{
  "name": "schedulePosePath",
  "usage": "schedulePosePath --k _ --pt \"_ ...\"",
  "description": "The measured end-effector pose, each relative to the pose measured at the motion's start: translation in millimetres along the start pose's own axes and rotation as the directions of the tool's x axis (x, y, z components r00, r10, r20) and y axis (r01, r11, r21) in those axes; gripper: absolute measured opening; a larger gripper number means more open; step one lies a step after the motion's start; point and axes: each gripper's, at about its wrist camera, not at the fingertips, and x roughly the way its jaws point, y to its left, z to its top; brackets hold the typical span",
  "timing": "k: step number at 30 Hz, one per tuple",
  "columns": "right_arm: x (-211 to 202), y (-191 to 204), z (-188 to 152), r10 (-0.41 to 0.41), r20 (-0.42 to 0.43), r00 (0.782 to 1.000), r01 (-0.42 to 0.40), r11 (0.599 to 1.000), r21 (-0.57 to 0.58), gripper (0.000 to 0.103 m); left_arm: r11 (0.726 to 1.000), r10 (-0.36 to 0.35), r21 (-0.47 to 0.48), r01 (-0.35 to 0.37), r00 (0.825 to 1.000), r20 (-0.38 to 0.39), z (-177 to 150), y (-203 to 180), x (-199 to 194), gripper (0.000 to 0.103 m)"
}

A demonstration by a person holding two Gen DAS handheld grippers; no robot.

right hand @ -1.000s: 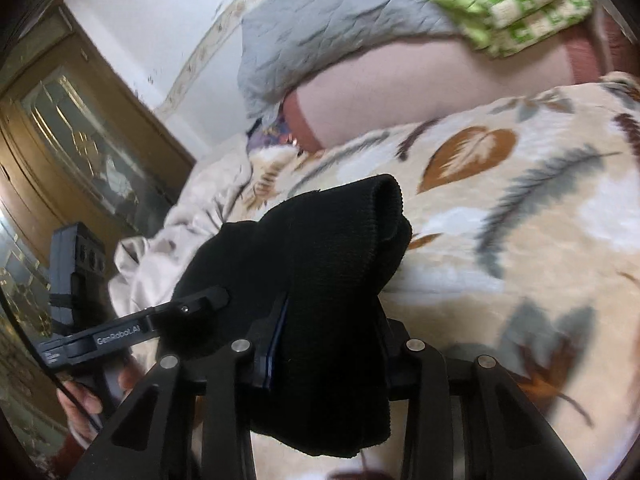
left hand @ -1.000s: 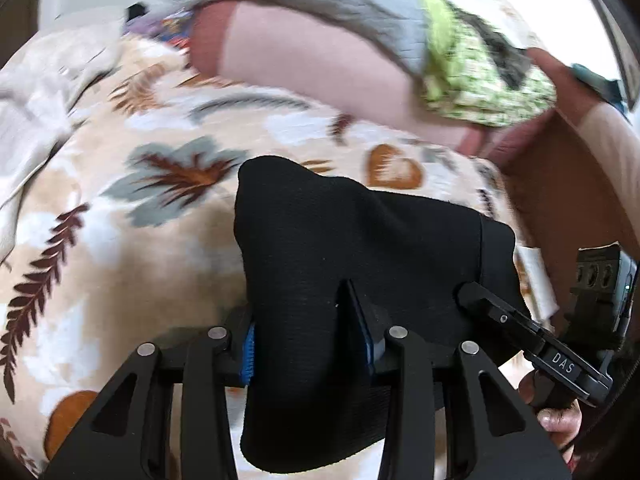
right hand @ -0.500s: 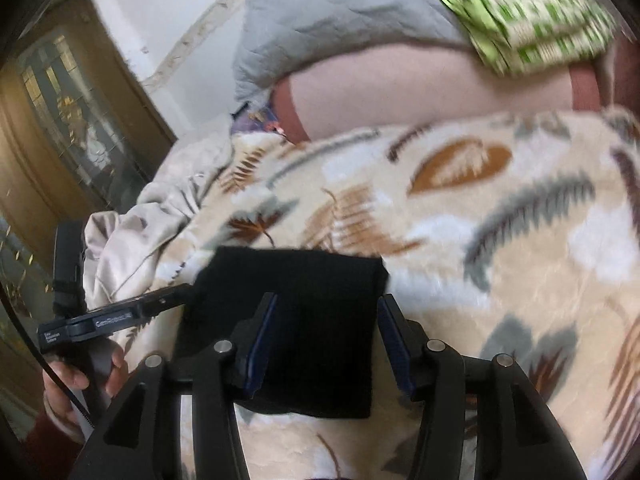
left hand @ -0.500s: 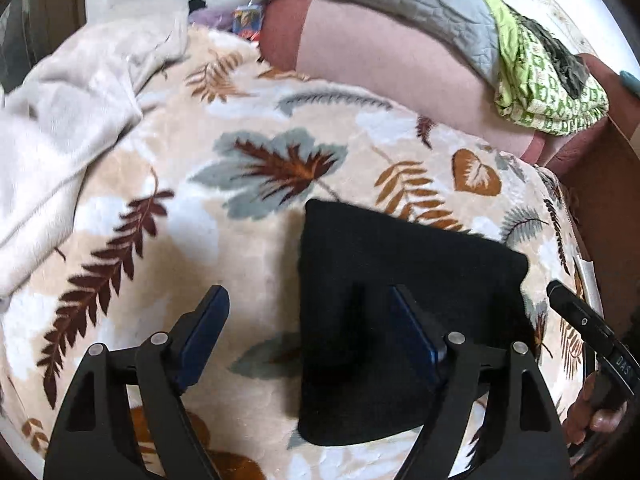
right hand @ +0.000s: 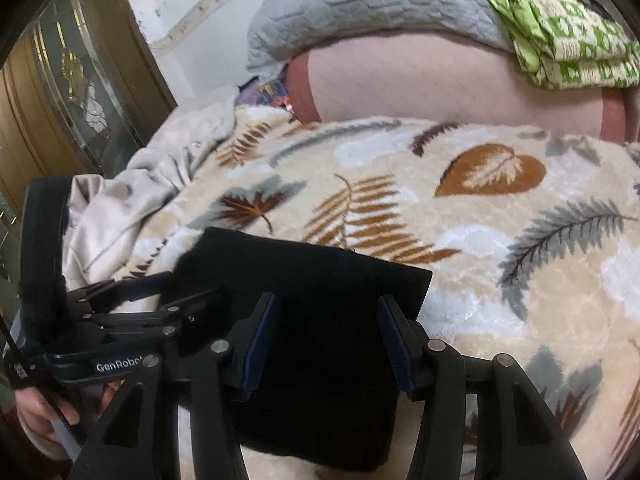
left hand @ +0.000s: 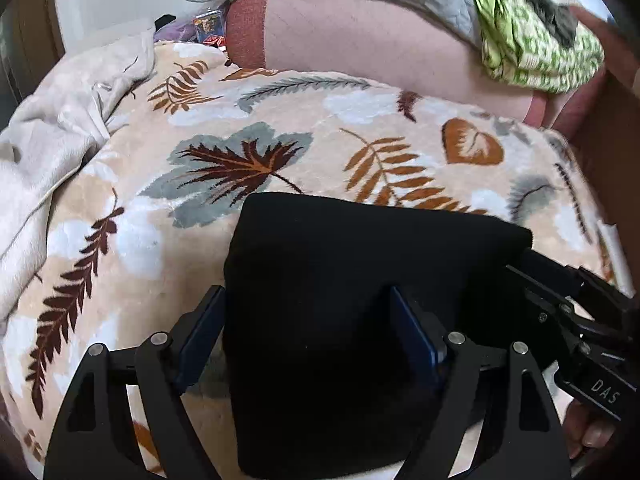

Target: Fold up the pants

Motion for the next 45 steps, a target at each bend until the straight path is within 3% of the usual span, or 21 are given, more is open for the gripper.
schedulePosePath --k 9,21,30,33,36,39,42,45 --pt "30.4 -7.1 -1.4 -0.035 -0.06 0.998 0.035 0.999 -0.002 0.057 0.998 -0.045 -0.033 0.044 0.999 -0.026 1.7 0.9 18.9 0.088" --pt "-25.3 10.9 -14.1 -0.045 -0.011 0.999 0.045 0.998 -0.042 0.061 1.0 -0.015 0.0 0.016 1.0 -0.027 -9.1 0.0 -11.3 0.088" --pt "-16.2 -2.5 -42.3 -0.065 -0.092 0.994 0.067 0.998 0.02 0.061 0.999 -0.011 -0.046 0.01 1.0 -0.026 -32.5 -0.2 -15.4 0.088" --pt "-31.2 1.7 -39.2 -0.081 -0.048 0.996 0.082 0.996 0.026 0.061 1.0 -0.001 -0.029 0.0 1.0 -0.006 -33.8 -3.6 -27.2 0.088" --pt "-54.8 9.8 -33.4 -0.087 0.024 0.996 0.087 0.996 0.018 0.062 0.999 0.031 -0.012 -0.031 0.998 0.061 -35.3 -5.2 -46.0 0.088" --pt "-73.8 17.6 -28.7 -0.079 0.095 0.992 0.076 0.997 0.029 0.069 0.999 0.036 -0.027 -0.033 0.993 0.111 -36.0 -4.4 -63.1 0.088" --pt "-81.4 27.0 -25.1 -0.104 0.126 0.987 0.103 0.995 0.015 0.071 0.999 0.047 -0.035 -0.042 0.988 0.15 -36.8 -4.0 -76.6 0.088" --pt "-84.4 33.2 -22.3 -0.105 0.133 0.986 0.104 0.994 0.014 0.08 0.997 0.071 -0.03 -0.066 0.98 0.184 -38.8 -4.4 -87.5 0.088"
